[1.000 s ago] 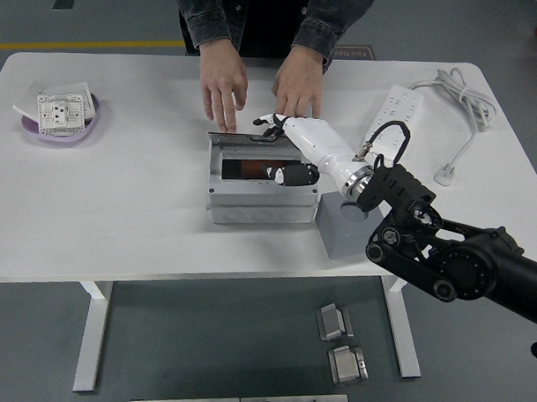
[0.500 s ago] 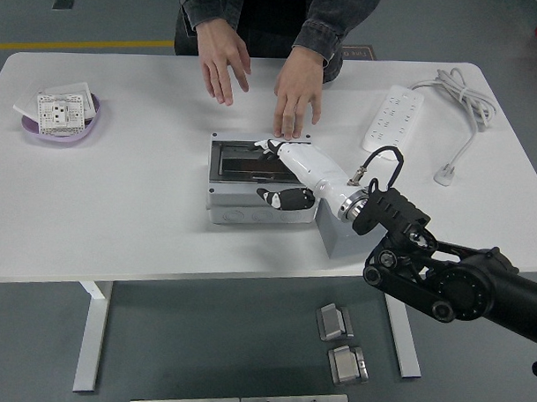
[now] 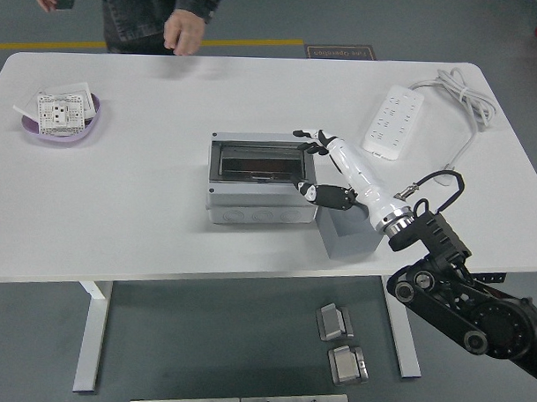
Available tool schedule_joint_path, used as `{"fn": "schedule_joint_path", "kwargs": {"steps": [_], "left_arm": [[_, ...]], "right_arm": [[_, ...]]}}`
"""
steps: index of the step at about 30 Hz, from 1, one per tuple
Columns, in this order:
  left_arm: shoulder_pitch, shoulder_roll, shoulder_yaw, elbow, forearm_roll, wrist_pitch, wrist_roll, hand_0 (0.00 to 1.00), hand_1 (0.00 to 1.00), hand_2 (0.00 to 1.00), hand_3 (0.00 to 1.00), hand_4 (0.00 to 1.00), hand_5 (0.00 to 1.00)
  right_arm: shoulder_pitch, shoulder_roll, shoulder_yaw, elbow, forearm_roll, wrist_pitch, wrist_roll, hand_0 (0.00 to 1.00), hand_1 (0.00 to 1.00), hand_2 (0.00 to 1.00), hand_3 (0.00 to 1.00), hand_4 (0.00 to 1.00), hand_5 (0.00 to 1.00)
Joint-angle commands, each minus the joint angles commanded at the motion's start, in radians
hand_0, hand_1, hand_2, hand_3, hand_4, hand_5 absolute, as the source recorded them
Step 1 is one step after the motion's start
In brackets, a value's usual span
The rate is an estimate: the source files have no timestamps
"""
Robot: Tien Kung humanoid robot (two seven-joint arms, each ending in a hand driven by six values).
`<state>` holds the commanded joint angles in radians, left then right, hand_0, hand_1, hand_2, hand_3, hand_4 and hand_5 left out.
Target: Pick up the cylinder from the cube,place it in the box,flap close box
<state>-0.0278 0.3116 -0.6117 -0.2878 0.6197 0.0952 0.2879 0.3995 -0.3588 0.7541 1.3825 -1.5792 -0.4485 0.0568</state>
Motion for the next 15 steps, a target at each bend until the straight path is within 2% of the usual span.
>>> {"fn": "schedule_joint_path", "kwargs": {"steps": [6, 8, 9, 14, 15], "left_arm": [[-0.009, 0.002, -0.017, -0.006, 0.019, -0.001, -0.001, 0.711, 0.709, 0.583, 0.788, 0.749, 0.294], [-0.011, 0.004, -0.020, -0.007, 0.023, -0.001, -0.001, 0.711, 0.709, 0.583, 0.788, 0.749, 0.294], [-0.010, 0.005, -0.021, -0.007, 0.025, -0.001, -0.001, 0.711, 0.709, 0.583, 0.789, 0.749, 0.294], [-0.007, 0.019, -0.025, -0.006, 0.031, -0.001, -0.002, 0.711, 0.709, 0.583, 0.789, 0.749, 0.294], [-0.006, 0.021, -0.025, -0.006, 0.032, -0.001, -0.002, 0.711, 0.709, 0.583, 0.788, 0.749, 0.296]], "right_arm": [[-0.140, -0.017, 0.160, 0.051, 0.155, -0.019, 0.109, 0.673, 0.674, 0.696, 0.830, 0.704, 0.137], [-0.164, -0.023, 0.199, 0.072, 0.166, -0.024, 0.106, 0.673, 0.674, 0.696, 0.830, 0.704, 0.137], [-0.171, -0.026, 0.222, 0.089, 0.150, -0.025, 0.095, 0.622, 0.662, 0.692, 0.815, 0.704, 0.135], [-0.178, -0.039, 0.316, 0.165, 0.061, -0.020, 0.051, 0.622, 0.662, 0.692, 0.815, 0.704, 0.135], [-0.178, -0.041, 0.324, 0.177, 0.053, -0.019, 0.048, 0.605, 0.653, 0.687, 0.783, 0.705, 0.141]]}}
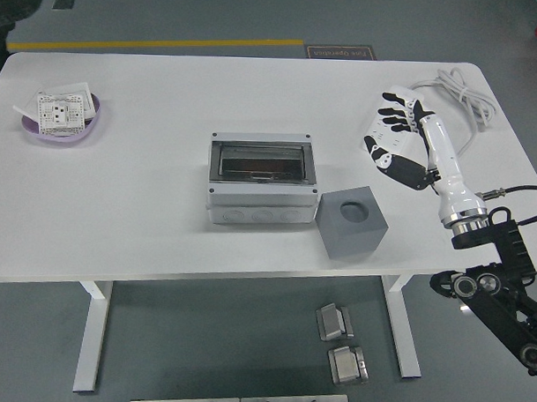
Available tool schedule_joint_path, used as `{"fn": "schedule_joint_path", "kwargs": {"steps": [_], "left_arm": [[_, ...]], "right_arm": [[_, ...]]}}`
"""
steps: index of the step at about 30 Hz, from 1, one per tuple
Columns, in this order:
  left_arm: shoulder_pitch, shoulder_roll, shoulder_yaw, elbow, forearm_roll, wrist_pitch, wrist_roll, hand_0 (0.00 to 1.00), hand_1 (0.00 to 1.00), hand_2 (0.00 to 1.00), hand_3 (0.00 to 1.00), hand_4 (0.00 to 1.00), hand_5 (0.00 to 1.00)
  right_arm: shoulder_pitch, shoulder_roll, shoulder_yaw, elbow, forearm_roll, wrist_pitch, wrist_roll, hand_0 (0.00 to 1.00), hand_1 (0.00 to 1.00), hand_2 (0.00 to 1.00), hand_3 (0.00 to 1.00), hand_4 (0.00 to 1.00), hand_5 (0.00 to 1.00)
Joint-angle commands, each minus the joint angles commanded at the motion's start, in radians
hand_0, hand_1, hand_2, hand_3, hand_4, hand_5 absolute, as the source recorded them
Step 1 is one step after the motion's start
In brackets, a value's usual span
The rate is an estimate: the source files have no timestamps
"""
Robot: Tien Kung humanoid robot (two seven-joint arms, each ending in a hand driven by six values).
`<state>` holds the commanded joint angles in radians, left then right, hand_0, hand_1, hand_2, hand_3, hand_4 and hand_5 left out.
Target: Pick up the cylinder from the cube,place it in the box,flap close box
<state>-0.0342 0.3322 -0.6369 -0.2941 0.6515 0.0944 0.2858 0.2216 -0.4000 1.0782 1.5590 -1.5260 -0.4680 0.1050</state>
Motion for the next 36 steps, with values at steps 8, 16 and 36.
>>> {"fn": "schedule_joint_path", "kwargs": {"steps": [8, 16, 36], "left_arm": [[0.006, 0.008, -0.001, -0.001, 0.007, -0.001, 0.002, 0.711, 0.709, 0.583, 0.789, 0.749, 0.296], [0.004, 0.012, -0.018, -0.013, 0.032, -0.002, 0.002, 0.711, 0.709, 0.584, 0.790, 0.750, 0.297], [-0.007, -0.001, -0.013, -0.023, 0.046, -0.003, 0.005, 0.710, 0.710, 0.587, 0.790, 0.752, 0.302]], "right_arm": [[0.008, -0.004, 0.039, 0.046, 0.022, 0.000, 0.011, 0.654, 0.661, 0.687, 0.785, 0.711, 0.147], [0.000, -0.008, 0.084, 0.042, 0.186, 0.009, 0.102, 0.666, 0.660, 0.687, 0.780, 0.709, 0.156], [-0.053, 0.005, 0.240, 0.010, 0.634, 0.001, 0.235, 0.662, 0.658, 0.688, 0.721, 0.723, 0.221]]}}
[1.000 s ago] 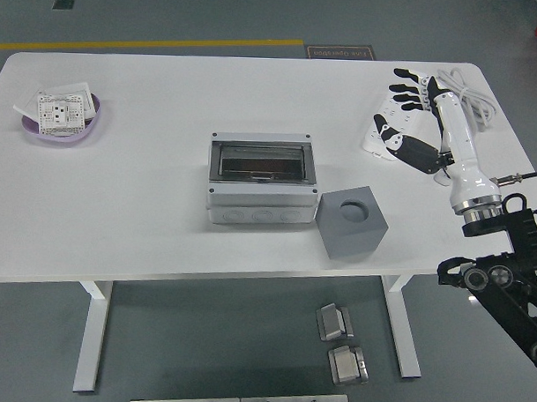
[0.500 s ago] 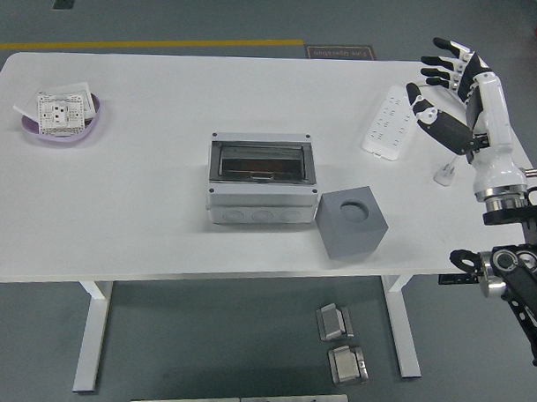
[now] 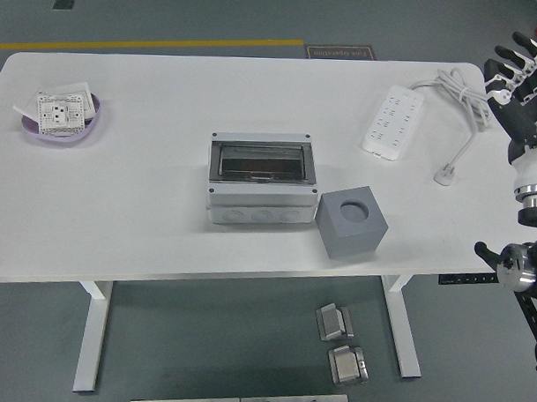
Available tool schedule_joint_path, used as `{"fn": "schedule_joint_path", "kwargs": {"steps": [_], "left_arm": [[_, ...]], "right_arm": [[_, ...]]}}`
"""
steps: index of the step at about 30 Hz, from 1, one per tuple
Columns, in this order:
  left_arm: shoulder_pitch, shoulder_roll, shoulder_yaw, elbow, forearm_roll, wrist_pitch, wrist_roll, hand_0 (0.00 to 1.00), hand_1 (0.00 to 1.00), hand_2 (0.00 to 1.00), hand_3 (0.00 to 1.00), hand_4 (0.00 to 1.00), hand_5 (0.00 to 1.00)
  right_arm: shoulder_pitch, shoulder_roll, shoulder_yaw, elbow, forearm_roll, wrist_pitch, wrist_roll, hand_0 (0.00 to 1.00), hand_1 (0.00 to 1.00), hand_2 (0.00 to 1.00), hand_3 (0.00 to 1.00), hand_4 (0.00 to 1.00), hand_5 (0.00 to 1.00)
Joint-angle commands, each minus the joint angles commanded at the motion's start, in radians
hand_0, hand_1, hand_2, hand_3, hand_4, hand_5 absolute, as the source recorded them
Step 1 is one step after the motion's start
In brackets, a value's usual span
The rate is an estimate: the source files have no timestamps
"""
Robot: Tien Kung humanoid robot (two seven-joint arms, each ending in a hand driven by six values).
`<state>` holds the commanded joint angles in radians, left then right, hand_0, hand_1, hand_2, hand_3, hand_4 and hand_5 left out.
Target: Pick up the cylinder from the cube,place it in the box,flap close box
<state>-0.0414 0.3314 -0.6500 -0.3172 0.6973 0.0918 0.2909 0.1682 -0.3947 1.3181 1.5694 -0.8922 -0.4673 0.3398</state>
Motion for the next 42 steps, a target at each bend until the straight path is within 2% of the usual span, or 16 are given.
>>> {"fn": "schedule_joint_path", "kwargs": {"steps": [16, 42], "left_arm": [[-0.008, -0.009, -0.006, -0.004, 0.004, 0.000, -0.001, 0.710, 0.709, 0.587, 0.794, 0.752, 0.302], [-0.015, -0.009, 0.004, 0.002, -0.013, -0.002, 0.001, 0.710, 0.710, 0.587, 0.793, 0.751, 0.297]], "right_arm": [[-0.007, 0.008, -0.004, -0.025, 0.031, 0.003, 0.006, 0.652, 0.646, 0.672, 0.695, 0.707, 0.248], [0.001, 0.010, -0.005, -0.040, 0.018, 0.004, 0.002, 0.644, 0.636, 0.666, 0.686, 0.671, 0.278]]}}
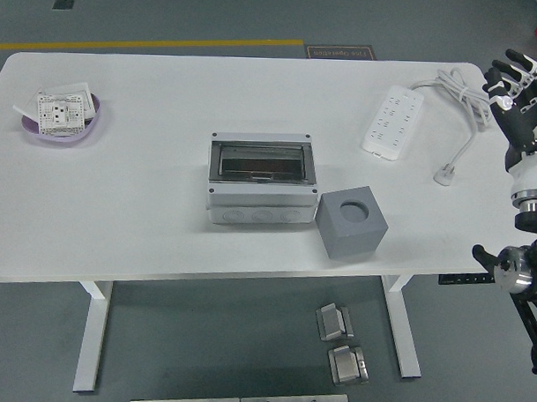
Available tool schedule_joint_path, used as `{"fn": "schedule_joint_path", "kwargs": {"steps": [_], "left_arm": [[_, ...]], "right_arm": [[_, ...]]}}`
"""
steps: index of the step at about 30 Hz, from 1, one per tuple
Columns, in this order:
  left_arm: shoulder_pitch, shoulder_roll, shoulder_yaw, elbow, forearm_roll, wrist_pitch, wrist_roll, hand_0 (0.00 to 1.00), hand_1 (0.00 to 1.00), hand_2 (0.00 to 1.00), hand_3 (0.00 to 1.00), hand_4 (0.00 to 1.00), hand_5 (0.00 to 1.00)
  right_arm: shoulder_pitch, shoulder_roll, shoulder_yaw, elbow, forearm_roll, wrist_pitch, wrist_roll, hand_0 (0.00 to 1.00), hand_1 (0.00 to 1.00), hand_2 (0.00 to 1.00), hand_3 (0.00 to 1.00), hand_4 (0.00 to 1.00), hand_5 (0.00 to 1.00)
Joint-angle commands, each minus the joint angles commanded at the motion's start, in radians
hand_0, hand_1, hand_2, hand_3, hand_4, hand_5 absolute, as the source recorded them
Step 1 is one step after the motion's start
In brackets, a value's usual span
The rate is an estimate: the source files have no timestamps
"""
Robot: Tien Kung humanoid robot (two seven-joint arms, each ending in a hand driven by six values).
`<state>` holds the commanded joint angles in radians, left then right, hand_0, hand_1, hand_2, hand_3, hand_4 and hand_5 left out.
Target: Pick up the cylinder from the cube,place it in the box,flap close box
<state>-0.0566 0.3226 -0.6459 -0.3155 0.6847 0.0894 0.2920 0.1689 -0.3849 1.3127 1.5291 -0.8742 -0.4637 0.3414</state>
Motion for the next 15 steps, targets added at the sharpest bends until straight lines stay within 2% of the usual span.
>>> {"fn": "schedule_joint_path", "kwargs": {"steps": [15], "left_arm": [[-0.001, 0.006, 0.021, 0.010, -0.022, 0.003, 0.004, 0.710, 0.710, 0.588, 0.793, 0.752, 0.298]], "right_arm": [[0.005, 0.007, 0.003, -0.003, -0.022, 0.006, -0.014, 0.642, 0.634, 0.666, 0.684, 0.664, 0.284]]}}
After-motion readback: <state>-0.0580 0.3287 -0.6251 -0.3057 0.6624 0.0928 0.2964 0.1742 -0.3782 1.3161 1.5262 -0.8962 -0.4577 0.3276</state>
